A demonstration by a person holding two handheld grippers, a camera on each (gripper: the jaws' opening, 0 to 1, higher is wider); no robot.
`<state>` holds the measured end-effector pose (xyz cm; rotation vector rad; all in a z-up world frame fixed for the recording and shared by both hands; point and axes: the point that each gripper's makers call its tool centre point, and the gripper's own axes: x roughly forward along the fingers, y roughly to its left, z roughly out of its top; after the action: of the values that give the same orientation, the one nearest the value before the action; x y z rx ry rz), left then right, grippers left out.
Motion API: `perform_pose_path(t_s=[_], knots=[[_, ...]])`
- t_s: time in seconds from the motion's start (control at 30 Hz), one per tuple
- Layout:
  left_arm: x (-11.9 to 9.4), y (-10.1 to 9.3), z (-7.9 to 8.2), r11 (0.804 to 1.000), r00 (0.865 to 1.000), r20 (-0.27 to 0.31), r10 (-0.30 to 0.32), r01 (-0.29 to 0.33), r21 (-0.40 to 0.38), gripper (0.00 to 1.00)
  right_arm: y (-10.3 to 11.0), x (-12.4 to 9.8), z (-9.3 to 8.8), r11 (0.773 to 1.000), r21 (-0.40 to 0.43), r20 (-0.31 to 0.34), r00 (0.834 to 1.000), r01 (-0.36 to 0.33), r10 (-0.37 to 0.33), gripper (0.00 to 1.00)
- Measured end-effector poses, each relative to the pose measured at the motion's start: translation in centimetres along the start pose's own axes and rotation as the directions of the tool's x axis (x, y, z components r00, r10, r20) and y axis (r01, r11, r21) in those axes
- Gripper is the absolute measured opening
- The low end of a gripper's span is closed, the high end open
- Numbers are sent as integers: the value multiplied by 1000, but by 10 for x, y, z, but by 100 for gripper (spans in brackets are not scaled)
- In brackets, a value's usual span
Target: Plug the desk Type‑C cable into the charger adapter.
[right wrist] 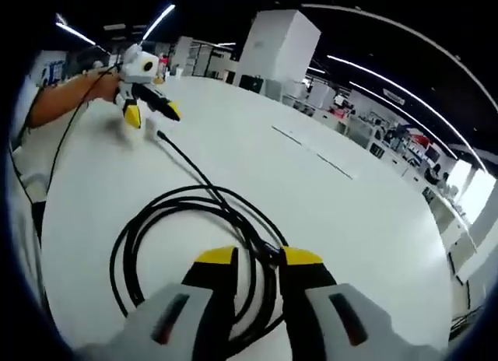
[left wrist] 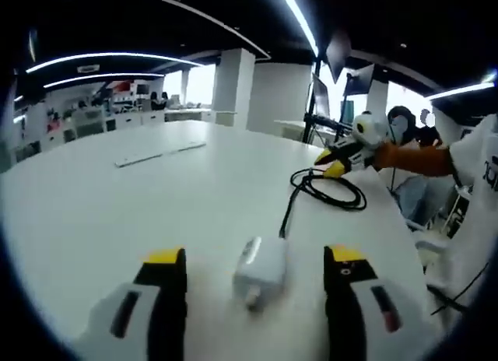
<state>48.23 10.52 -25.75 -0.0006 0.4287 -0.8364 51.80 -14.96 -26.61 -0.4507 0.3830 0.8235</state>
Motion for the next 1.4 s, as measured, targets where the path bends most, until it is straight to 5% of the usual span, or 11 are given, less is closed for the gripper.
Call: perform_pose_path(t_s=[0.1, 0.27, 0.5, 0.57, 0.7, 0.73, 0.9, 0.97, 1.1, 1.23, 1.4], knots=[[-6, 6, 1, 1000, 999, 31, 16, -16, -15, 78, -2, -2, 10, 997, 72, 114, 993, 0, -8, 30], [-16, 9, 7, 997, 992, 102, 69, -73, 38, 84, -11, -17, 36, 991, 121, 315, 944, 62, -98, 34], [-27, 4, 16, 985, 961, 234, 146, -164, 58, 87, -19, -19, 34, 975, 212, 354, 924, 72, -146, 46], [-34, 12, 22, 971, 935, 286, 208, -233, 56, 89, -21, -20, 33, 971, 226, 366, 916, 80, -161, 47], [-37, 14, 23, 967, 928, 301, 221, -248, 53, 96, -20, -26, 36, 962, 261, 405, 895, 84, -188, 52], [-47, 18, 24, 955, 899, 341, 273, -295, 13, 97, -20, -27, 36, 959, 271, 412, 891, 82, -193, 55], [-64, 30, 21, 939, 864, 371, 340, -331, -90, 100, -15, -36, 36, 950, 291, 437, 869, 110, -234, 64], [-69, 26, 19, 939, 862, 377, 340, -331, -91, 100, -13, -39, 37, 951, 283, 446, 860, 127, -247, 70], [-81, 25, 23, 903, 810, 427, 403, -427, -42, 100, -15, -41, 35, 939, 308, 451, 845, 155, -287, 87], [-82, 24, 18, 901, 814, 409, 413, -429, -58, 100, -12, -42, 34, 931, 333, 452, 841, 150, -297, 94], [-90, 19, 16, 890, 802, 411, 435, -452, -60, 100, -10, -45, 38, 921, 367, 471, 828, 131, -306, 100]])
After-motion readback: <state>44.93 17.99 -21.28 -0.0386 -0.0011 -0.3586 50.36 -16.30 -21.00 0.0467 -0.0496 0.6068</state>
